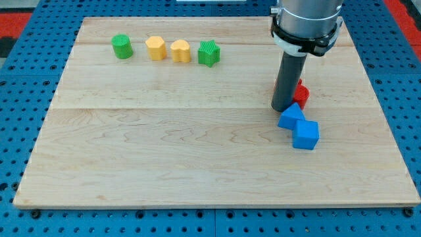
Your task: Move your hand to the left of the green circle
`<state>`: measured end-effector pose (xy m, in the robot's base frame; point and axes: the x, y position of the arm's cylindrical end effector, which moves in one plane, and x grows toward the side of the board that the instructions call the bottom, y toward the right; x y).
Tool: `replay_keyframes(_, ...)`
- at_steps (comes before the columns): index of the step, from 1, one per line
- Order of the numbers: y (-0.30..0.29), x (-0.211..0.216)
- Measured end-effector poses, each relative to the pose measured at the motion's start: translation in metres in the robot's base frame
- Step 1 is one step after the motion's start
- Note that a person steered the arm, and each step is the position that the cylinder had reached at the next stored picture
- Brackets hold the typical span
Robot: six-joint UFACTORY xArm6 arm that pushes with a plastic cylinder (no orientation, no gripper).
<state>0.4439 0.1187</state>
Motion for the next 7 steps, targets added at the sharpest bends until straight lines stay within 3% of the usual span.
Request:
replay_keyframes(3,0.015,0.009)
replay_keyframes(4,-0.008,0.009)
replay_keyframes(5,-0.066,0.045)
replay_keyframes(6,-0.065,0.120)
replay_keyframes(7,-0.065,0.120)
